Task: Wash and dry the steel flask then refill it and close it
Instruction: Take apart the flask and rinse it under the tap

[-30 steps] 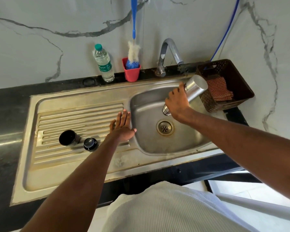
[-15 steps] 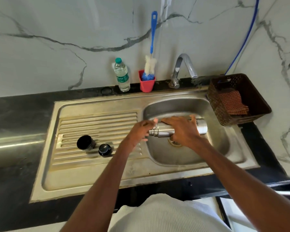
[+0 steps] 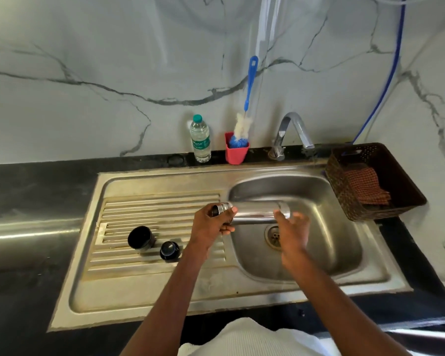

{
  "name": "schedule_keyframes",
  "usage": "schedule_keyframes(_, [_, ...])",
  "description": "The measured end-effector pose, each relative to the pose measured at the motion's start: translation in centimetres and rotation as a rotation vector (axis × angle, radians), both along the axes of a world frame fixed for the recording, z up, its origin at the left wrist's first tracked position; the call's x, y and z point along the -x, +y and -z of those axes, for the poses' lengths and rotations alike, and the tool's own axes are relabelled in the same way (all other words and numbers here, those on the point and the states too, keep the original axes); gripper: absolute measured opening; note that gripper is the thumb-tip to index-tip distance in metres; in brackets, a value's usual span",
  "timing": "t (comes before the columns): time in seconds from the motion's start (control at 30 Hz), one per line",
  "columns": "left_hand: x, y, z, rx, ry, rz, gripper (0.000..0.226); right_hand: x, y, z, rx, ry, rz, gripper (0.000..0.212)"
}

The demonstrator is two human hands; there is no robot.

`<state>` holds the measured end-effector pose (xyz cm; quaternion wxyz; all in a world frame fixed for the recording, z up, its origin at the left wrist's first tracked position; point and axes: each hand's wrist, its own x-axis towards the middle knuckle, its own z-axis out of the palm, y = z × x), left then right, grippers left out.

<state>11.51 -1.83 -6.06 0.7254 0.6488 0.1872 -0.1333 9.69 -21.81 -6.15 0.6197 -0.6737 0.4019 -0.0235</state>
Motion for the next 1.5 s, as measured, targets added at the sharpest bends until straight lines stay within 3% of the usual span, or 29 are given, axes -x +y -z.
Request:
schedule_keyframes(0.07, [0.0, 0.8, -0.2, 0.101, 0.011, -0.036, 0.046, -1.6, -0.1, 0.1, -0.648, 0.136, 0.05, 0.058])
schedule_keyframes(0.1, [0.1, 1.0, -0.3, 0.14, 0.018, -0.05, 0.045, -2.2, -0.1, -0.2, -0.835, 0.136, 0.012, 0.057])
schedule_keyframes(0.17, [0.2, 1.7, -0.4, 0.187, 0.03, -0.067, 0.047, -3.5, 1.1, -0.5, -0.915, 0.055, -0.101, 0.045])
schedule_keyframes(0.3, [0.4, 3.8, -0.5, 0.187, 0.011, -0.064, 0.05, -5.3, 5.1, -1.4, -0.844, -0.04, -0.152, 0.047])
schedule_keyframes(0.4, [-0.2, 7.5, -0.5, -0.134, -0.126, -0.107, 0.039, -6.6, 8.5, -1.8, -0.75, -0.065, -0.186, 0.055])
schedule_keyframes(0.57, [-0.3, 18.3, 0.8, -0.631, -0.3, -0.403, 0.021, -8.2, 15.5, -2.8, -0.515, -0.264, -0.27, 0.066])
schedule_keyframes(0.63, [-0.1, 22.5, 2.9, -0.821, -0.226, -0.323, 0.026, -8.5, 18.4, -2.9, -0.36, -0.361, -0.339, 0.072])
schedule_keyframes(0.73, [0.4, 26.5, 6.0, -1.03, -0.105, -0.024, 0.048, -8.5, 22.2, -3.0, 0.03, -0.419, -0.495, 0.073])
schedule_keyframes(0.8, [0.9, 27.7, 7.4, -1.12, -0.099, 0.148, 0.063, -8.4, 24.3, -3.1, 0.161, -0.443, -0.588, 0.074])
schedule_keyframes(1.03, [1.9, 27.4, 9.2, -1.146, -0.124, 0.112, 0.068, -7.5, 28.5, -2.3, 0.428, -0.429, -0.804, 0.086])
schedule_keyframes(1.5, [2.1, 27.5, 10.0, -1.135, -0.124, 0.128, 0.071, -6.5, 29.3, -0.3, 0.501, -0.355, -0.896, 0.084])
